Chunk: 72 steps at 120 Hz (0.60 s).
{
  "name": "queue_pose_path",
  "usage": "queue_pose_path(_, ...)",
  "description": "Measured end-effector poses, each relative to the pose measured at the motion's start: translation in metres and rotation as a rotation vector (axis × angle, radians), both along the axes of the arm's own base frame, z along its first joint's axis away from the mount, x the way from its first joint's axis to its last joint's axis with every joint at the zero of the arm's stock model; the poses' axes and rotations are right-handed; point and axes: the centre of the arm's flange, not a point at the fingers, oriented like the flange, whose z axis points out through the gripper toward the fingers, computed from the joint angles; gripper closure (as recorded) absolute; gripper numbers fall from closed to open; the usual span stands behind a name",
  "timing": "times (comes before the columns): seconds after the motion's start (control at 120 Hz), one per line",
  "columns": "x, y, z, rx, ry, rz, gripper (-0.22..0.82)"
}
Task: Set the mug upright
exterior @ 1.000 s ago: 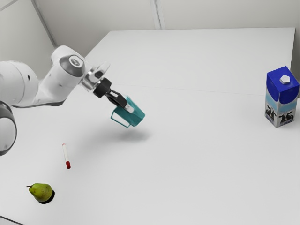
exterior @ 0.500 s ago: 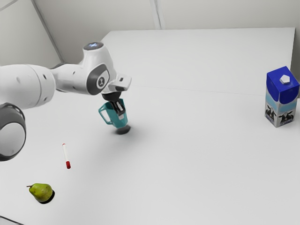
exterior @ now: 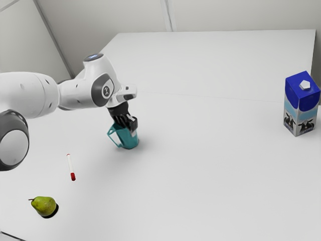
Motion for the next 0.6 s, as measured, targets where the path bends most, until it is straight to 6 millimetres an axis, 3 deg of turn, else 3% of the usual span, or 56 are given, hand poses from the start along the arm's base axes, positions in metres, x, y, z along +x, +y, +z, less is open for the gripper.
queue_pose_path(0.142,-0.002,0.004,-0.003,-0.006,0.008,0.038,0.29)
queue_pose_path(0.308,-0.001,0.003,0.006,-0.013,-0.002,0.065,0.13)
queue_pose_path(0.5,0.006,0.0,0.045,-0.025,-0.051,0.079,0.05)
queue_pose_path(0.6,0.009,-0.003,0.085,-0.033,-0.075,0.073,0.03)
